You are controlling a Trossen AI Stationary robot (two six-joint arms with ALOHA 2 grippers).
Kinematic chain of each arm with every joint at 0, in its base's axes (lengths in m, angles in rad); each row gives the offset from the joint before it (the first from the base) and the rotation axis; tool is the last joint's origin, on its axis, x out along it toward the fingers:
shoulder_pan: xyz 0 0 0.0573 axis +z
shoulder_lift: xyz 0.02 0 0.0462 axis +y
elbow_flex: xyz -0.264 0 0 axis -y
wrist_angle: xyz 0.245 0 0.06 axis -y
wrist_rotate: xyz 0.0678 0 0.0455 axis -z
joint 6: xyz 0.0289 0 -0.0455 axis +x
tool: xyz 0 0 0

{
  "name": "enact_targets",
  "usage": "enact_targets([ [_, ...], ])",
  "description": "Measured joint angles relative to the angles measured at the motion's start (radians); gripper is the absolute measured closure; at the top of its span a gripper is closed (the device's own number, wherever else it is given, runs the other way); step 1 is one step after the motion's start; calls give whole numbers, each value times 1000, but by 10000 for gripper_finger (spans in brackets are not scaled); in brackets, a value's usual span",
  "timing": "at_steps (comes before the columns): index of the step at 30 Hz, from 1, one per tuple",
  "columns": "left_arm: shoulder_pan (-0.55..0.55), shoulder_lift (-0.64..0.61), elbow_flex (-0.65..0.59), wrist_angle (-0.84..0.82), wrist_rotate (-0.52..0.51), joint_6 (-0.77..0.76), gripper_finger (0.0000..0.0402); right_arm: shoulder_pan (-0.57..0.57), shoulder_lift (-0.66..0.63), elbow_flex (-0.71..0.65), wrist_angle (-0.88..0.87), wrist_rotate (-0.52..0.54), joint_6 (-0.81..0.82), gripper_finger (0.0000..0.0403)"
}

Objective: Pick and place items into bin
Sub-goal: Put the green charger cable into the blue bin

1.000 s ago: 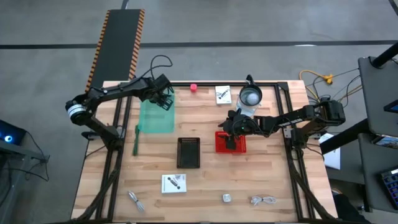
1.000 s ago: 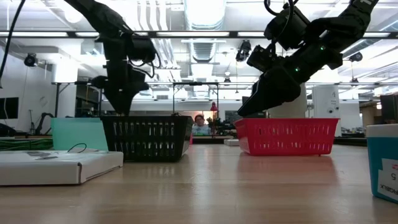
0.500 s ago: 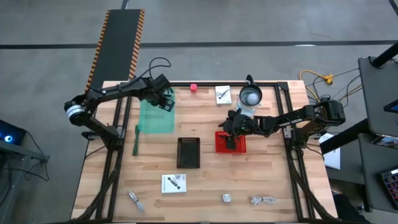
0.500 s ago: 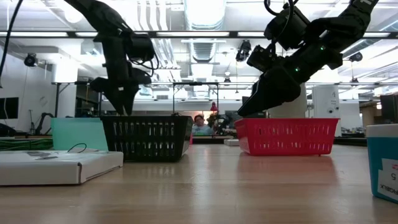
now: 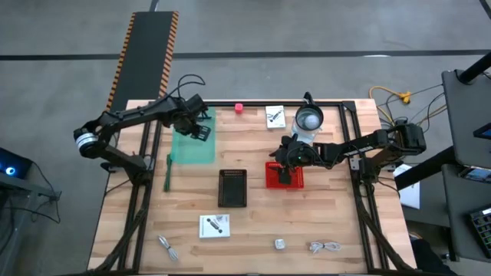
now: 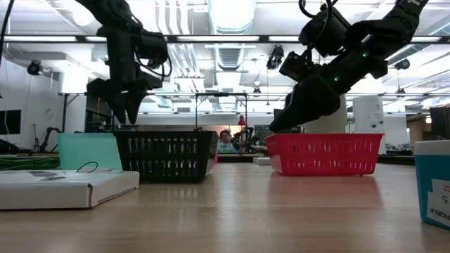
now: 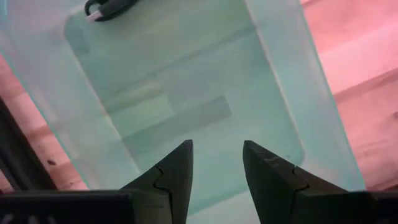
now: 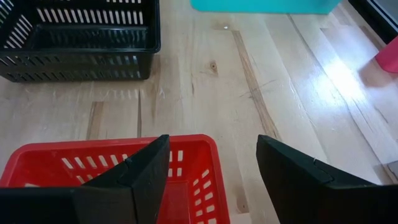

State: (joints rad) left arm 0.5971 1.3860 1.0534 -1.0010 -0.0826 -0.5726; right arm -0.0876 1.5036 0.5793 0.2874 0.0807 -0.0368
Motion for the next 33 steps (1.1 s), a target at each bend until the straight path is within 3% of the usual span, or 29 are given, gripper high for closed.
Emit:
enact_targets([
  [19,-193,-34,-1,-14,1,-142,278,0,0,-7,-1,0,1,179],
  [25,-263,-36,-1,-17,90,-232,278,0,0,-8,-2,0,3,179],
  [33,-339,-35,-2,-31,105,-273,278,0,0,-8,-1,0,2,179],
])
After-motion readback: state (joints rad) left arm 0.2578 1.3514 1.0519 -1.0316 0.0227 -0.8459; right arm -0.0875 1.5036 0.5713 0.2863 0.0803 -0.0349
